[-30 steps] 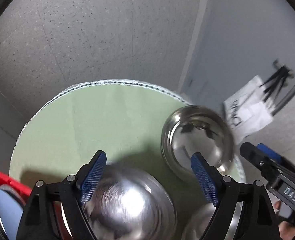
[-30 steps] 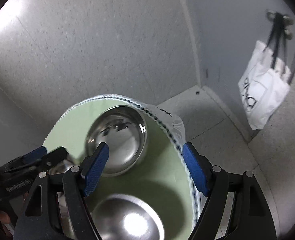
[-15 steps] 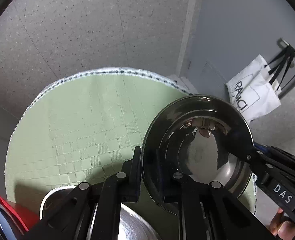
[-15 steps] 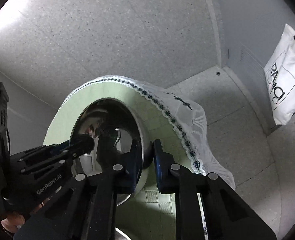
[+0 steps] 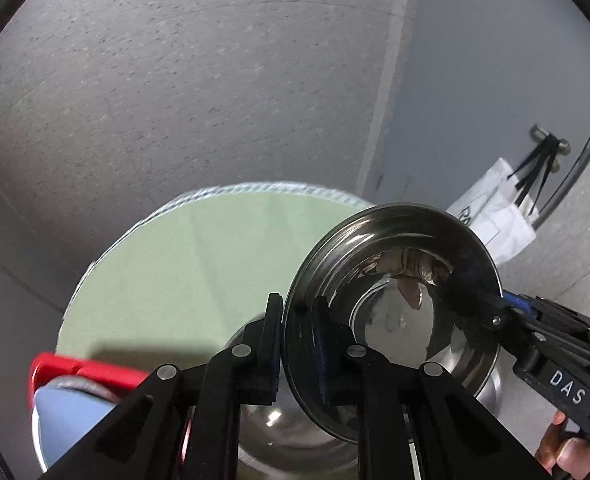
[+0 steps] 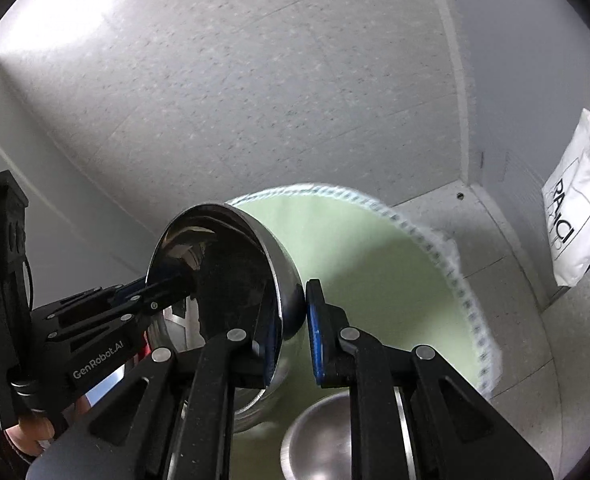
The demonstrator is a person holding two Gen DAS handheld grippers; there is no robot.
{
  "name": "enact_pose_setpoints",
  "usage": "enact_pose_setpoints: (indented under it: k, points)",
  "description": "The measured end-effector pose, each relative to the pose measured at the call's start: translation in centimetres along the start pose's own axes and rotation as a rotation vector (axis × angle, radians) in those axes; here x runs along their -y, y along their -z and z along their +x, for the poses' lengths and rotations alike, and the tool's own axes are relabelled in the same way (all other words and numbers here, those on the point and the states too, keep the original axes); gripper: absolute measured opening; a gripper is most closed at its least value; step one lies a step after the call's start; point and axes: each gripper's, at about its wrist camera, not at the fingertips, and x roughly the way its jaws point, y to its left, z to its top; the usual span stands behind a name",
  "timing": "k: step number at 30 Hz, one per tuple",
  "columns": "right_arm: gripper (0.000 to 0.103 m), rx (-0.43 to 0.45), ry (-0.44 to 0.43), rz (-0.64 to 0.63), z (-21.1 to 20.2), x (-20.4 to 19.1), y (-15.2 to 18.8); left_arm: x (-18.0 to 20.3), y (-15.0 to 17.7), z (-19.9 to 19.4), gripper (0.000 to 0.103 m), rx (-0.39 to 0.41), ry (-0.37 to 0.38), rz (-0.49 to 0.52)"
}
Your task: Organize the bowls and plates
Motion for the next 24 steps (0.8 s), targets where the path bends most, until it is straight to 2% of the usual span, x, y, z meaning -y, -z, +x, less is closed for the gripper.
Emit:
enact_pose_setpoints:
  k: [4, 14, 18, 19, 20, 22, 24]
  points:
    - [0.013, -0.040, 0.030, -0.015, 1.2, -2.0, 2.5, -1.6, 2.3, -0.2, 0.011, -0.044, -0.007, -0.007]
    - [0.013, -0.063, 0.116, -0.034, 3.3, -3.1, 4.6, -0.9, 0.2, 5.2, 0.012, -0.130, -0.041, 0.038]
    - [0.016, -0.061, 0.136, -0.039, 3.9, -2.9, 4.9, -0.1, -0.3, 7.0, 0.018, -0.139, -0.045, 0.029]
    - [0.016, -0.056, 0.138, -0.040, 3.9, -2.8, 4.9, 0.0, -0.3, 7.3, 0.025, -0.139, -0.051, 0.025]
    - [0.017, -0.049, 0.134, -0.044, 3.8, -2.8, 5.0, 0.1, -0.3, 7.5, 0.027, -0.136, -0.044, 0.023]
    - [0.020, -0.042, 0.127, -0.048, 3.6, -2.8, 5.1, 0.2, 0.1, 7.3, 0.028, -0.132, -0.049, 0.021]
    - [0.039, -0.030, 0.111, -0.038, 2.9, -2.5, 5.1, 0.3, 0.2, 6.8, 0.036, -0.117, -0.059, 0.011]
